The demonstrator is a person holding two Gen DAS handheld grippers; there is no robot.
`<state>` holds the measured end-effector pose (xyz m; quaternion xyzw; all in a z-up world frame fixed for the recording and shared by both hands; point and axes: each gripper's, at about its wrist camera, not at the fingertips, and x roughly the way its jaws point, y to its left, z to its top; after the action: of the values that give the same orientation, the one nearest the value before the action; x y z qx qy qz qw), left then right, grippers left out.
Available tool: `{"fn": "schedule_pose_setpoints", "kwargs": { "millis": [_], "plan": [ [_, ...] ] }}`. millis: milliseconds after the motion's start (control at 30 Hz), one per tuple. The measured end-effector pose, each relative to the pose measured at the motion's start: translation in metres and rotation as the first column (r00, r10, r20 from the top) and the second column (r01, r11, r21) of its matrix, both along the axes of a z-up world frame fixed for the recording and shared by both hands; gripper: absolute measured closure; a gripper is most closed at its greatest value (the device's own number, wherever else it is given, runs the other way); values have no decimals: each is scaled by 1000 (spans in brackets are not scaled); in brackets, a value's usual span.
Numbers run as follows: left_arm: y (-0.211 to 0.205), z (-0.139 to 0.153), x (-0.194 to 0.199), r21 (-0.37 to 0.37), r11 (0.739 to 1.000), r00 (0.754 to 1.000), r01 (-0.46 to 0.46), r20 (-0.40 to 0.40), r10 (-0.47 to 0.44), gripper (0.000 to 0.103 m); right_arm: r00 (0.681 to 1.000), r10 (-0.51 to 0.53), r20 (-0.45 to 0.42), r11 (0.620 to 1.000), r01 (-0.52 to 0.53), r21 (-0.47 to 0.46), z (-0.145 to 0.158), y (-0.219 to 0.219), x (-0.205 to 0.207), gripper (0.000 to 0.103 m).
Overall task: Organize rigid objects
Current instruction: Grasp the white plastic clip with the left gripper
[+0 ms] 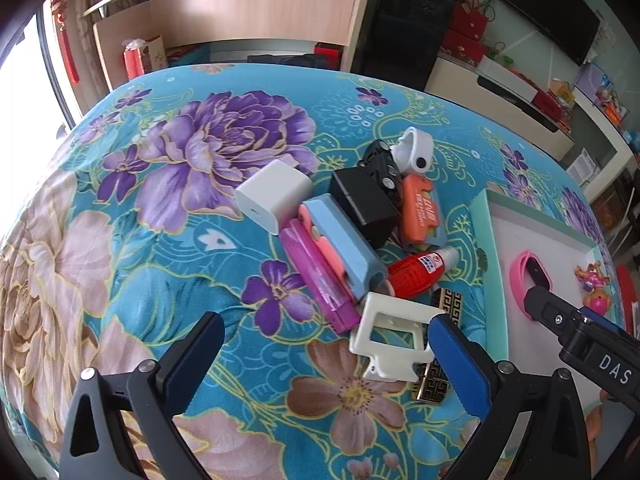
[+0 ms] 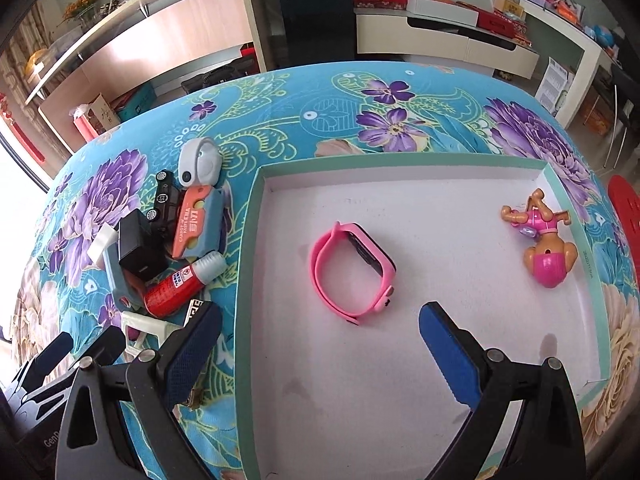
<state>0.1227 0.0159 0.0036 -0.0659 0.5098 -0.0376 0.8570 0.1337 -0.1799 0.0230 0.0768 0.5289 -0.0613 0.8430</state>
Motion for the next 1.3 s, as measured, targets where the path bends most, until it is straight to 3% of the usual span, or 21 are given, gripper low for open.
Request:
{"fn": "schedule_pose_setpoints", "kwargs": {
  "millis": [233,300,433,600,967,1167,1300],
  "plan": [
    [-27,-8,4,24,997,997,71,-22,-70,3,998,-51,-28,999,51,-11,-3,-15,-1,4],
    [-31,-9,4,28,996,996,85,-23,-84,15,998,-59,-32,998,59,-3,-5,-18,-1,4],
    [-39,-9,4,33,993,993,115,-30,-114,23,998,-57,-32,998,57,7,-6,-18,0,4],
    [-43,-9,4,45,990,991,133,-17,-132,46,998,-46,-36,999,47,11,-8,-15,1,4],
    [-27,10,0,1,994,993,112,47,-112,49,1000,-25,-16,999,26,26,-4,-11,1,4],
    [5,32,-6,-5,1000,992,16,123,-15,50,998,57,18,996,-58,74,2,6,0,4],
    [27,36,-7,-7,998,990,-59,130,59,50,991,130,30,986,-132,99,4,24,-1,5]
  ]
}}
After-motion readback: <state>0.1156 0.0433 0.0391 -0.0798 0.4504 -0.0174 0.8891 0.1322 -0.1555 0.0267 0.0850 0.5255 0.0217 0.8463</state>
